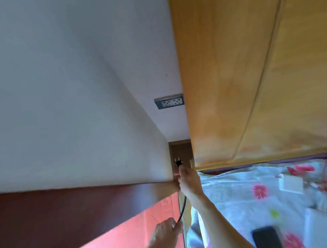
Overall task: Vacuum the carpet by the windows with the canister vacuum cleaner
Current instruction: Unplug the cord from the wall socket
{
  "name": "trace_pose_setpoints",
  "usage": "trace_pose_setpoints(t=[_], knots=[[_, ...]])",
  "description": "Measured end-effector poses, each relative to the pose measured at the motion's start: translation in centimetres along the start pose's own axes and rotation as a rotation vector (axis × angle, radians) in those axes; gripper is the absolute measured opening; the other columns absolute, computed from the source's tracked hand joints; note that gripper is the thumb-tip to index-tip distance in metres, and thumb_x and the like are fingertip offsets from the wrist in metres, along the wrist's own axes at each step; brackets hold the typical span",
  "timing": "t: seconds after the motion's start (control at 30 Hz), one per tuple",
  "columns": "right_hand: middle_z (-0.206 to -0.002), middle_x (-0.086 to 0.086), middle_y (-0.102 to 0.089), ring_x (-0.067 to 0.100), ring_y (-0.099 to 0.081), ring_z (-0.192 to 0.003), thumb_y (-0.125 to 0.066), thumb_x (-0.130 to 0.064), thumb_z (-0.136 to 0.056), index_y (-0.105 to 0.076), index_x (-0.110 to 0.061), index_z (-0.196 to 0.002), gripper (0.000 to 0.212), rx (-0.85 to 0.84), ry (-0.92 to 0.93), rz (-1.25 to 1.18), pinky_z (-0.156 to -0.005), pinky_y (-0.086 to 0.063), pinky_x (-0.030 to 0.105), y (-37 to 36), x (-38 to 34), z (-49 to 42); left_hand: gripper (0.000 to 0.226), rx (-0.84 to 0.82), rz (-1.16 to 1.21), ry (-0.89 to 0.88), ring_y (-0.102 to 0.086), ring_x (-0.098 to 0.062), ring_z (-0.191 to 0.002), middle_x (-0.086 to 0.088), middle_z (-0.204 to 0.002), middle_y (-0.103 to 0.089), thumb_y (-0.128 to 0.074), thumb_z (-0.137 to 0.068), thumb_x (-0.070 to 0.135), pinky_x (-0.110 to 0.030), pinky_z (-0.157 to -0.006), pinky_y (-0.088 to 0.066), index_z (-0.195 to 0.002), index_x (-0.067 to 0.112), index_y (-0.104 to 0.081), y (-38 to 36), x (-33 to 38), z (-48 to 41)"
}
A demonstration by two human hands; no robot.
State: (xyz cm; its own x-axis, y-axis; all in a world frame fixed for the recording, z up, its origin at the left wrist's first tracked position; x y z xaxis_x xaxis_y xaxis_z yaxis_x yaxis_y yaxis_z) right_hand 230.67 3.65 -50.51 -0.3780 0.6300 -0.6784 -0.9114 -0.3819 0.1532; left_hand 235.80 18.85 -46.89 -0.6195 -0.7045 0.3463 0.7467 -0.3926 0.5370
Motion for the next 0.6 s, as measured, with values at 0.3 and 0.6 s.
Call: trace_pose_setpoints(t=[0.3,0.6], knots=[[-0.058,-0.001,-0.024,0.002,-0.019,-0.027,-0.036,-0.023,-0.106,-0.053,-0.007,-0.077,0.038,-0.053,-0.233,-0.474,-0.030,-0.016,0.015,2.3,2.7,18.5,0.017,0.264,0.008,-0.195,-0.053,-0.009,-0.066,0.012,-0.071,-0.056,-0.063,-0.080,0.039,-0.028,-0.062,-0.041,-0.070,0.025,-0.058,4.0,-8.0,14.3],[-0.040,-0.005,-0.027,0.005,-0.021,-0.026,-0.029,-0.012,-0.105,-0.042,-0.010,-0.069,0.038,-0.401,-0.422,-0.633,-0.029,-0.016,0.017,-8.4,8.6,35.6,0.017,0.693,0.115,-0.105,-0.054,-0.021,-0.073,0.009,-0.073,-0.047,-0.065,-0.075,0.025,-0.033,-0.062,-0.038,-0.068,0.018,-0.051,5.5,-22.2,33.9]])
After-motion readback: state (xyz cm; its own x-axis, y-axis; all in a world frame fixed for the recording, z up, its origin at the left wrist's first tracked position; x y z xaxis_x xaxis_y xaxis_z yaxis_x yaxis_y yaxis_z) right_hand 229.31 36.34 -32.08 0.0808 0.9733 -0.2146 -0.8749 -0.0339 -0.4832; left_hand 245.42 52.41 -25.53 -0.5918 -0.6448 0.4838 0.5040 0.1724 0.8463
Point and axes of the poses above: each hand's wrist, its own z-axis away from the middle knuckle, its own y-axis out of the back of the hand, x = y × z, the point moved 3 cm from there along -z, towards the middle knuckle
